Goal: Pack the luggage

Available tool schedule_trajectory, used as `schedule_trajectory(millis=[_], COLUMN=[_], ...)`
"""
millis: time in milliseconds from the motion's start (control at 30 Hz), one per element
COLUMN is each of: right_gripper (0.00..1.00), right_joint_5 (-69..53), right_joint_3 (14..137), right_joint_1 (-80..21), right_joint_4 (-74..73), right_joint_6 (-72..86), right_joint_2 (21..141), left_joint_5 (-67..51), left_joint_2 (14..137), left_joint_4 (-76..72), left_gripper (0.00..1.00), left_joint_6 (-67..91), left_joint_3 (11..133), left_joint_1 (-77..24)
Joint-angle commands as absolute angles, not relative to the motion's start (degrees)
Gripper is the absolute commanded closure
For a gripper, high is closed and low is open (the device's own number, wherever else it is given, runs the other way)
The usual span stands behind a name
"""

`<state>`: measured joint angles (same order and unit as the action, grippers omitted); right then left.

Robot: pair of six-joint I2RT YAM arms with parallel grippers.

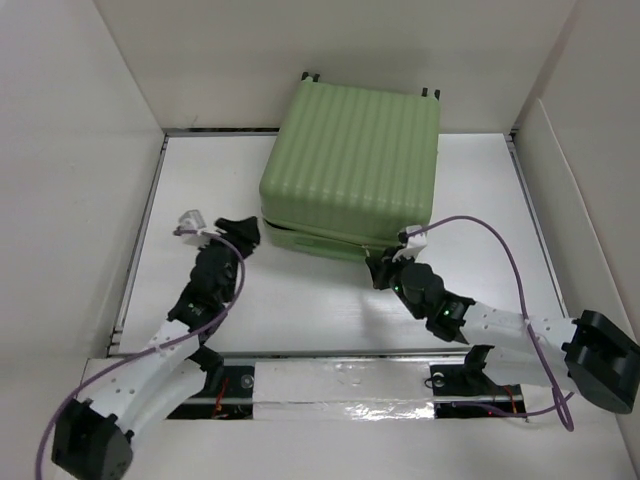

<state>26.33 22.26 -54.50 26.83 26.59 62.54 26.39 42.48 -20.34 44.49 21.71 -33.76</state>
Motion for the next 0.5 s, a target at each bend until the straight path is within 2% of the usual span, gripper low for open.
schedule_trajectory(millis=[0, 67, 133, 233, 333, 467], right_gripper=[1.0, 1.0, 1.0, 1.0, 1.0, 1.0], right_joint_5=[19.51, 18.9, 18.37, 17.67, 16.53, 13.2], right_joint_3=[21.71, 21.53, 21.71, 22.06, 22.24, 23.29], right_joint_1=[-56.07, -55.55, -55.55, -55.55, -55.55, -55.55], right_joint_4=[29.36, 28.57, 27.43, 26.19, 26.54, 27.77], right_joint_6=[27.16, 26.46, 26.1, 25.4, 24.96, 24.52], right_joint_2=[59.77, 59.24, 58.1, 57.3, 57.39, 58.79], left_joint_5=[20.16, 11.14, 9.14, 9.23, 4.41, 3.08], left_joint_2=[44.55, 50.08, 56.9, 67.1, 74.32, 79.88], left_joint_4=[-19.74, -24.67, -31.01, -32.52, -34.98, -36.12], left_gripper=[0.58, 0.58, 0.58, 0.58, 0.57, 0.57], left_joint_6=[46.66, 49.91, 51.85, 51.5, 50.97, 50.28], left_joint_3=[20.74, 20.57, 21.26, 27.4, 31.72, 34.18], left_joint_1=[-19.81, -10.17, -7.48, -6.94, -6.94, -11.06])
